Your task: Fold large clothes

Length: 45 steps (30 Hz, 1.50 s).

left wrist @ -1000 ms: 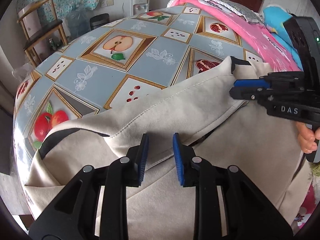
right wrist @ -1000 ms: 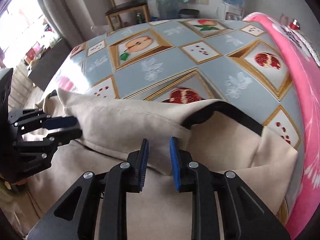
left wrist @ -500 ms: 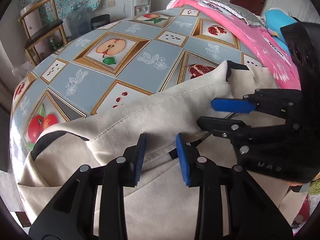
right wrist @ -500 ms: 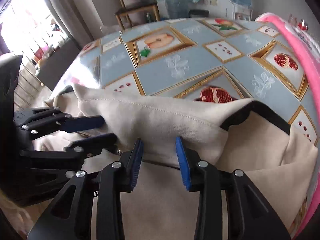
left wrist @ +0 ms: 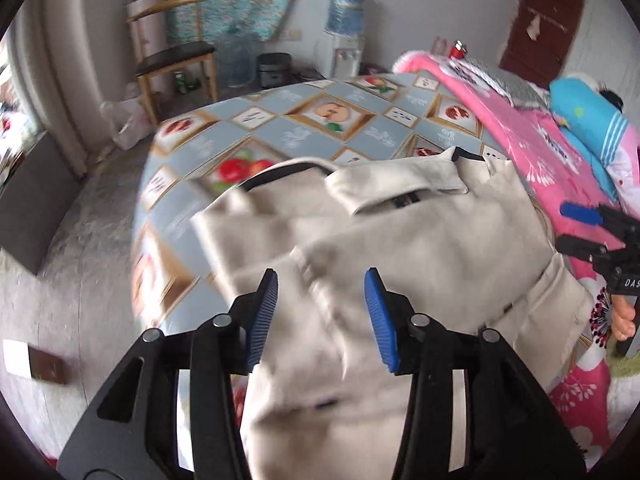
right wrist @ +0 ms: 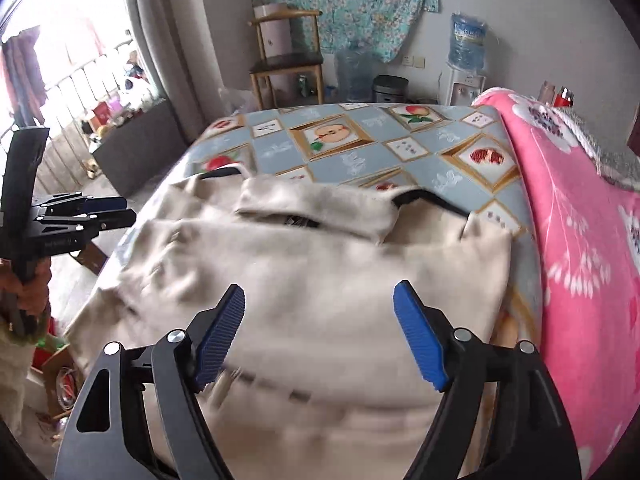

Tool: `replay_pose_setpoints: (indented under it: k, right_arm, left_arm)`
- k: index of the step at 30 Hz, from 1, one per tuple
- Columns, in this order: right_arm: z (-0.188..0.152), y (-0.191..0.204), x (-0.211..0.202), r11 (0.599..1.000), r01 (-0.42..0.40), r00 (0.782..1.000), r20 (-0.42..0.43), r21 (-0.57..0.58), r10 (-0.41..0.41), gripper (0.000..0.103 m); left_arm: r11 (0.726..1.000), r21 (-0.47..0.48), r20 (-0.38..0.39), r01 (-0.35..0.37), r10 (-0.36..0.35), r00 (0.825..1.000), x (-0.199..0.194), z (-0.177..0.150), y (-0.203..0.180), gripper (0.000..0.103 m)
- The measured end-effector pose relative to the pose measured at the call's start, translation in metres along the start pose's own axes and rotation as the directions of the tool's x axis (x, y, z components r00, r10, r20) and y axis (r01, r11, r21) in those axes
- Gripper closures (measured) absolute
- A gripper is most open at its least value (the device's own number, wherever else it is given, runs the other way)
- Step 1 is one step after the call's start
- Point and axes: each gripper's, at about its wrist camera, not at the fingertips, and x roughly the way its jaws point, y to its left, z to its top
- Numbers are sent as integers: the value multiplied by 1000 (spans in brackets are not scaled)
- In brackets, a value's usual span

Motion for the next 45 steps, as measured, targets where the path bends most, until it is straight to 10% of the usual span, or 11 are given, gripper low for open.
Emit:
replay_pose_setpoints:
  k: [8,15,23,30,36,45]
  right_arm:
    - [-78,53,12,986,-141,983,-111,84,150,28]
    - [-87,83,28,997,-73,980,-185,9,73,30]
    - [-95,72,43,998,-23,971,-236,67,39,96]
    - [-75,88,-13,997,72,997,-28,22,-71,98]
    - [-74,86,42,993,122,990,-66,-9,-122,98]
    - [-81,68,54,997,57,995,-91,53,-52,95]
  left_arm:
    - [984,-162,43,-79,87,995,-37,-118,14,58]
    - [969,-115,-11,-218,218,976,-12,-141,13,61]
    - [971,-64,27,-230,232,972,-7,-137,9,97]
    - [985,-101,257,-140,162,953,-68,-133,6,98]
    - [974,-150,113,-170,188,976,-9,-128,25,98]
    - [959,-115,77,-258,267,961,14,-139,19,98]
